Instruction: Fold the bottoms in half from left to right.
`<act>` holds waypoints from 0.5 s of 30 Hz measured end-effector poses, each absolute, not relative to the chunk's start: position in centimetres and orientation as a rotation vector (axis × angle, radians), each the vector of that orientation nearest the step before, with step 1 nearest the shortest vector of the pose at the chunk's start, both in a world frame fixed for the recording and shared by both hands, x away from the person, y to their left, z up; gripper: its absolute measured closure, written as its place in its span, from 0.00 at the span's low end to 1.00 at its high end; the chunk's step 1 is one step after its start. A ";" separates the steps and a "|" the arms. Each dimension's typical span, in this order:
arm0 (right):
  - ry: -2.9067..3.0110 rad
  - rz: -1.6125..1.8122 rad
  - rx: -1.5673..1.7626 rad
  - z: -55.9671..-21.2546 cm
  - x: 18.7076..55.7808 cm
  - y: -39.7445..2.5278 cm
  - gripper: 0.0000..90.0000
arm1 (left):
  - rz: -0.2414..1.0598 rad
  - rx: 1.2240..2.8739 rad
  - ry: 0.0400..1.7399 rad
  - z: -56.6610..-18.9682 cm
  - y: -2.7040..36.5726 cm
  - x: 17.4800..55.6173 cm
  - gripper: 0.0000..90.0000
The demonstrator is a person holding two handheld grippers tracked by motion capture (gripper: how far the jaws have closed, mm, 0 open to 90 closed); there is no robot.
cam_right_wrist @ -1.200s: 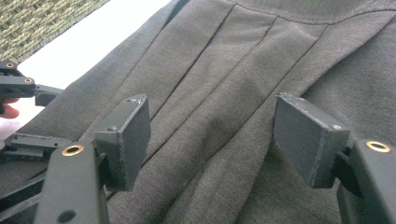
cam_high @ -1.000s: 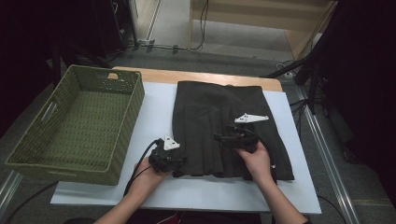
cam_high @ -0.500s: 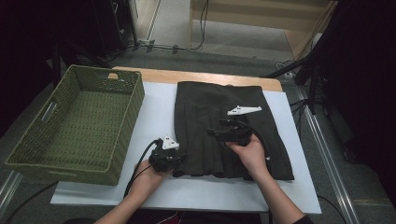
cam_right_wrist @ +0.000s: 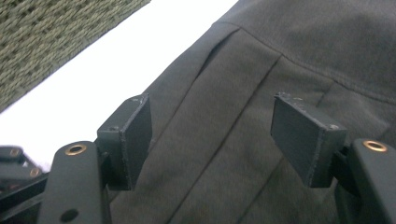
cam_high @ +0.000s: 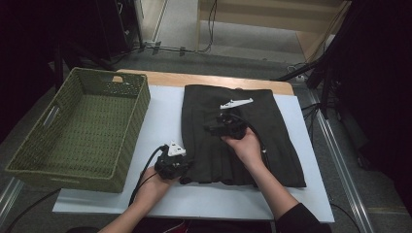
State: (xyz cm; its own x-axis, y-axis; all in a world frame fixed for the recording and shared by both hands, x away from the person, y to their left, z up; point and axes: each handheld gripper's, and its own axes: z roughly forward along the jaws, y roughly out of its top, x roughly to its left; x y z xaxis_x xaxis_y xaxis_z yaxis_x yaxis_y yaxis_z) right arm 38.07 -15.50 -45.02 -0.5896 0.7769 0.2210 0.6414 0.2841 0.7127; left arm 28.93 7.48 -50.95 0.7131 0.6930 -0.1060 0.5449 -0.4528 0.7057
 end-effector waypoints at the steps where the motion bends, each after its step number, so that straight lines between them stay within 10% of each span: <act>1: 2.379 1.199 1.332 -45.0 38.4 -15.3 0.31 | 0.256 2.170 0.934 -50.9 7.5 28.9 0.82; 15: 2.385 1.184 1.339 -45.0 41.6 -12.6 0.32 | 0.255 2.169 0.925 -51.0 7.5 28.9 0.82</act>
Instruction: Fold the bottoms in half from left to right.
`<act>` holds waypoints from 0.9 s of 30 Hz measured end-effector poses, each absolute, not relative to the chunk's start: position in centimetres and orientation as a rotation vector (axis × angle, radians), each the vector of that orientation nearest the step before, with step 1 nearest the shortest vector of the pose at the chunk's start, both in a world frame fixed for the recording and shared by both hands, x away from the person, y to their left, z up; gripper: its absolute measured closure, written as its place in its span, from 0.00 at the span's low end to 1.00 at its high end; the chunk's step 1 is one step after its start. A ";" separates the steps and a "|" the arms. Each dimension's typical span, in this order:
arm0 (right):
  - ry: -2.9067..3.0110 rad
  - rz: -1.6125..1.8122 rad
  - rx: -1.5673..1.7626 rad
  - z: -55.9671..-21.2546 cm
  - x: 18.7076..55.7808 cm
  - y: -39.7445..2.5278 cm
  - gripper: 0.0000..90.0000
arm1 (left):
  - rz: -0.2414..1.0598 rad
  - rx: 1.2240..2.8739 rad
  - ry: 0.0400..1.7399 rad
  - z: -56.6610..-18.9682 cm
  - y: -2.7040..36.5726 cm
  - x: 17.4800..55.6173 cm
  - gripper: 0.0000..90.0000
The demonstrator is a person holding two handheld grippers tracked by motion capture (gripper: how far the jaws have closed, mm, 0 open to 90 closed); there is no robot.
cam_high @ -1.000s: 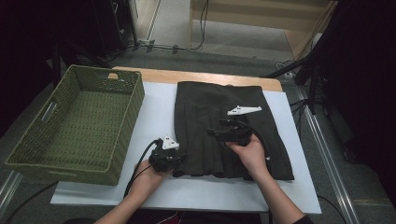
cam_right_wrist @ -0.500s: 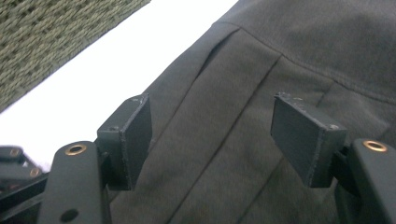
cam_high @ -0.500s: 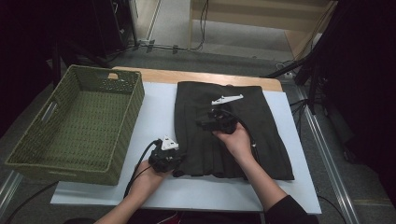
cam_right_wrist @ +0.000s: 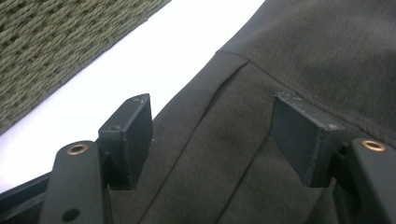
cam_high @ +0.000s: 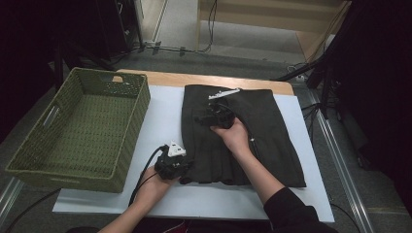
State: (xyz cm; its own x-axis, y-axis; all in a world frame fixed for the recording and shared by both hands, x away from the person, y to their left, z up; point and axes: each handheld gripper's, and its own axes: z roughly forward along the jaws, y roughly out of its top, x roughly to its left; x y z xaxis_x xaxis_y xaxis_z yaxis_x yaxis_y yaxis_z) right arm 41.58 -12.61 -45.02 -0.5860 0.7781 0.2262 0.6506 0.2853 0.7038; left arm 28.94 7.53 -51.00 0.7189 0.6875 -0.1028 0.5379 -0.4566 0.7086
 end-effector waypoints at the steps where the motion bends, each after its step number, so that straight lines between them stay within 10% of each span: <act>1: 2.387 1.180 1.344 -45.0 41.8 -12.4 0.32 | 0.255 2.169 0.924 -51.0 7.5 28.9 0.82; 27: 2.383 1.100 1.383 -47.7 46.8 -8.0 0.32 | 0.257 2.175 0.915 -51.0 7.5 29.0 0.82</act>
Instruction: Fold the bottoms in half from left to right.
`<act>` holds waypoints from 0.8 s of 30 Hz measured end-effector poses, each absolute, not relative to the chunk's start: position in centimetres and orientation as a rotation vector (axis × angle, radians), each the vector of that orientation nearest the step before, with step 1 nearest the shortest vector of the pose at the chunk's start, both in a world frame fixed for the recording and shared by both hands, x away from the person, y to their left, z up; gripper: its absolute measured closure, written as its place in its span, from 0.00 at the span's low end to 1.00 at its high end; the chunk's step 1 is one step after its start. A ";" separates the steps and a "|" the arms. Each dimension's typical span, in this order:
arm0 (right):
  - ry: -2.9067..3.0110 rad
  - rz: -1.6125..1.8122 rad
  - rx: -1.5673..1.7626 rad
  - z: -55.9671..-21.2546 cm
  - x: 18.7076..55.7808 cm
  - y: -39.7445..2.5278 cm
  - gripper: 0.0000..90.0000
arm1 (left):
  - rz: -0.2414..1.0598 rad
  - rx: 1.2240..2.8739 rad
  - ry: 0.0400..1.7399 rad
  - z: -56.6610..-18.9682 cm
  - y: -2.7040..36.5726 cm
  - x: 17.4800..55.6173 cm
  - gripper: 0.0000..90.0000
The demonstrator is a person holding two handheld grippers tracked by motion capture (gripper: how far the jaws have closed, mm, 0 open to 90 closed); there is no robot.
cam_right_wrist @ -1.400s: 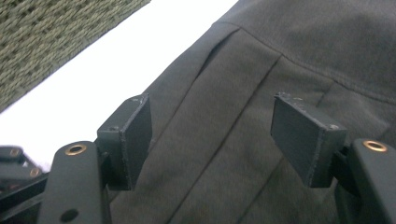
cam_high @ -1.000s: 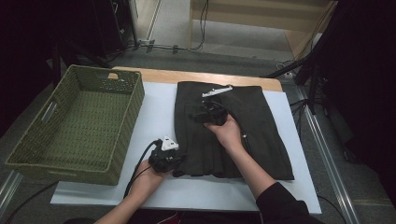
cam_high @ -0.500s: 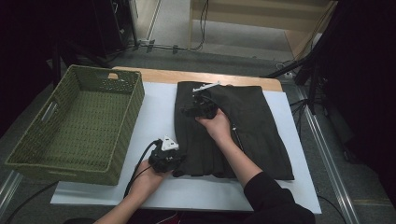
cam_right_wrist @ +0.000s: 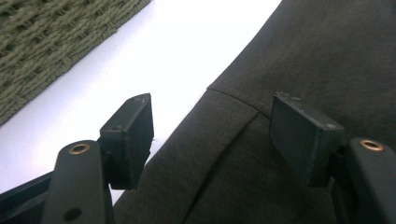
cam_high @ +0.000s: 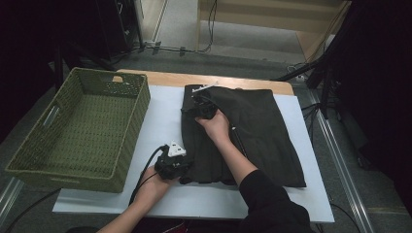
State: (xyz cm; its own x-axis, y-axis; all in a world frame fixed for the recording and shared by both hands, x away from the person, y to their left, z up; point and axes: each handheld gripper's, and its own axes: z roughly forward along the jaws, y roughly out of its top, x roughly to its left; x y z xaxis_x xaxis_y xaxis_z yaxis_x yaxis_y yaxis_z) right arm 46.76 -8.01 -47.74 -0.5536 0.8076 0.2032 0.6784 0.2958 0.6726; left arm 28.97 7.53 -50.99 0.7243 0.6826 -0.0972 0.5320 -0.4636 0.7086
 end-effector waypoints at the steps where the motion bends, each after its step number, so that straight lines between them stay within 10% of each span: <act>1: 2.377 1.096 1.389 -48.0 46.8 -7.8 0.31 | 0.256 2.175 0.915 -51.0 7.5 29.0 0.82; 13: 2.325 0.972 1.353 -50.5 46.7 -5.6 0.25 | 0.257 2.173 0.919 -51.0 7.5 29.0 0.81; 24: 2.256 0.852 1.302 -50.7 46.1 -5.5 0.64 | 0.211 2.171 0.974 -50.7 7.3 29.3 0.81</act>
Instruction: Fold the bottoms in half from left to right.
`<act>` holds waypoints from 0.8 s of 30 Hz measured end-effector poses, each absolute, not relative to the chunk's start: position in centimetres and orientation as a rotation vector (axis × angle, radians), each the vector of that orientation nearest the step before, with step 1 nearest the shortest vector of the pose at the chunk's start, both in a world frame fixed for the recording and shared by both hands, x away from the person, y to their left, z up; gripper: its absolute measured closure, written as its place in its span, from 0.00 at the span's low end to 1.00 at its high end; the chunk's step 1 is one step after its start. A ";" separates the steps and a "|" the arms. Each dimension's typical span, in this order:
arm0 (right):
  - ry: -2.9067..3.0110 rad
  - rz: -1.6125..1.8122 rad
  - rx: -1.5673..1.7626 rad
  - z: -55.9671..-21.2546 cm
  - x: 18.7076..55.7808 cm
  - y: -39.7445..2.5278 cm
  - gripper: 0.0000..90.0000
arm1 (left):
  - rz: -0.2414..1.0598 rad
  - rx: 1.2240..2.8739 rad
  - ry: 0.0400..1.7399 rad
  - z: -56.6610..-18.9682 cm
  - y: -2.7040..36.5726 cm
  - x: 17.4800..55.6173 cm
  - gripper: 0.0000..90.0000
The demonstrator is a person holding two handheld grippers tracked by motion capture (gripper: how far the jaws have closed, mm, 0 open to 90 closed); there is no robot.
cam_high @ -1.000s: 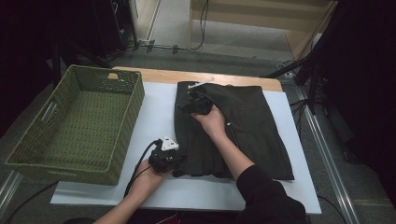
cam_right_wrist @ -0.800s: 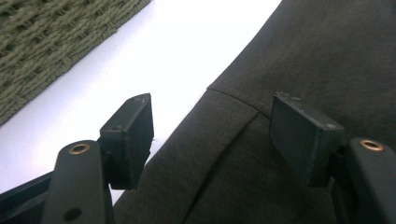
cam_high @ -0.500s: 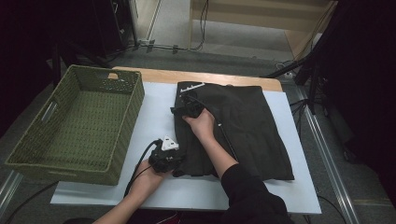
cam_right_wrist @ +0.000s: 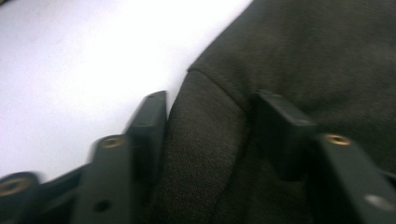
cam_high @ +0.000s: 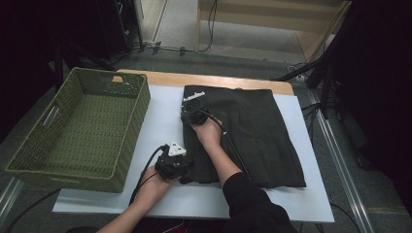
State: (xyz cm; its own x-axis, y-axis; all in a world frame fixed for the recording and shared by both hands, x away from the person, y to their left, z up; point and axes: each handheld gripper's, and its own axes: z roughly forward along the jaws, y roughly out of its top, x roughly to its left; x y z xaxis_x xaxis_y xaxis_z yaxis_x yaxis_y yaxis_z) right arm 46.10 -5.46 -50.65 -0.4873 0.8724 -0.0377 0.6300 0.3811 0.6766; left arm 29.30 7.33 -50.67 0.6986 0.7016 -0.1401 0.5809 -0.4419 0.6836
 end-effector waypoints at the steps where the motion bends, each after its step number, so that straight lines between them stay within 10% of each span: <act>1: 2.258 0.855 1.306 -50.6 46.2 -5.7 0.67 | 0.191 2.172 0.985 -50.6 7.3 29.5 0.82; 7: 2.292 0.902 1.429 -50.0 46.7 -7.0 0.88 | 0.116 2.145 1.013 -50.1 7.1 30.1 0.89; 24: 2.244 1.100 1.568 -45.8 46.6 -12.4 0.91 | 0.053 2.004 0.931 -45.9 5.5 30.2 0.90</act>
State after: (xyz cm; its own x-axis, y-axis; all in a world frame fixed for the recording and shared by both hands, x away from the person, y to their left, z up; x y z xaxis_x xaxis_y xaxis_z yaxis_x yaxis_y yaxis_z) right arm 46.56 -12.40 -45.85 -0.4220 0.8719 0.2482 0.7303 0.1648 0.6630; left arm 30.23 5.49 -45.89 0.7159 0.6288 -0.3034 0.5905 -0.3133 0.7438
